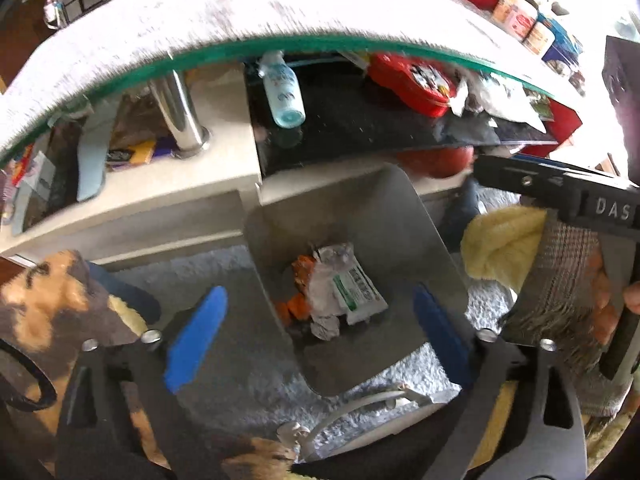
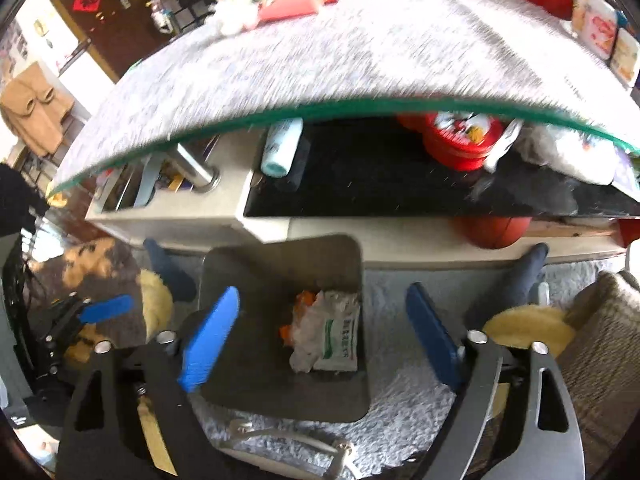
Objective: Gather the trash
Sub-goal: 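Open both tools over the bin to drop the items, then raise both open tools back above the table, then grasp the white tissue with the left tool while the right tool grasps the pink silicone cone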
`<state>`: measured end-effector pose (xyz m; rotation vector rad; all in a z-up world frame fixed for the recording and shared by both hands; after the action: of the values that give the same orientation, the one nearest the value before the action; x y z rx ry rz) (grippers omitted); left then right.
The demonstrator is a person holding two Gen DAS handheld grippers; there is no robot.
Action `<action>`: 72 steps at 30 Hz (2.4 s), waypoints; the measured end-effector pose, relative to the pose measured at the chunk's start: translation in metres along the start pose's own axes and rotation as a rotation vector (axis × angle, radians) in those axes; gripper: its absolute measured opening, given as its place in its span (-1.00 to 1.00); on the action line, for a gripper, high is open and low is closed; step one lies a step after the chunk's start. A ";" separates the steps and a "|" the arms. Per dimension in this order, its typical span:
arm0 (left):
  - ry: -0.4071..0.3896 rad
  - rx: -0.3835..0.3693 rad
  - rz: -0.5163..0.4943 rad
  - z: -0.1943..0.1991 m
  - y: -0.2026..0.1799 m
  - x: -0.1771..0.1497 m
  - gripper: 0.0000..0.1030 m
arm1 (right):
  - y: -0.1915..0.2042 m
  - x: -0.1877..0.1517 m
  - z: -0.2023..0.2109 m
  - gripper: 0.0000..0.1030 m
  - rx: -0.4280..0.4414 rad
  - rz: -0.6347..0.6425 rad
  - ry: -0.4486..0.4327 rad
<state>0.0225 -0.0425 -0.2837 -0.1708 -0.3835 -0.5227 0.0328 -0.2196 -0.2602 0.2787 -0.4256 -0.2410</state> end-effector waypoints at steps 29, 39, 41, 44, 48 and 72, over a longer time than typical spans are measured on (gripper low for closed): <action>-0.173 0.139 0.031 0.032 0.098 0.183 0.84 | 0.032 0.192 -0.008 0.78 0.018 0.015 -0.161; -0.220 0.122 0.038 0.021 0.119 0.245 0.47 | 0.033 0.225 -0.032 0.67 0.044 0.034 -0.161; -0.234 0.110 0.033 0.019 0.118 0.259 0.37 | 0.035 0.227 -0.037 0.63 0.048 0.052 -0.155; -0.234 0.081 0.018 0.010 0.113 0.276 0.12 | 0.034 0.226 -0.045 0.58 0.041 0.070 -0.142; -0.206 0.050 -0.001 -0.006 0.105 0.285 -0.07 | 0.032 0.225 -0.052 0.53 0.049 0.078 -0.131; -0.185 0.048 -0.018 -0.035 0.133 0.312 -0.67 | 0.093 0.249 -0.079 0.16 0.193 0.239 -0.099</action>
<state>0.3506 -0.0794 -0.1992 -0.1697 -0.5783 -0.5162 0.3029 -0.1866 -0.2082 0.4029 -0.5761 0.0209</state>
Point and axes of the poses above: each gripper's, at about its wrist camera, not at the fingertips, and z roughly against the way its jaws point, y to its left, x to its top, the point moved 7 cm from there along -z, roughly the way its jaws point, and after that the axes turned 9 degrees about -z, right-handed, at the moved point
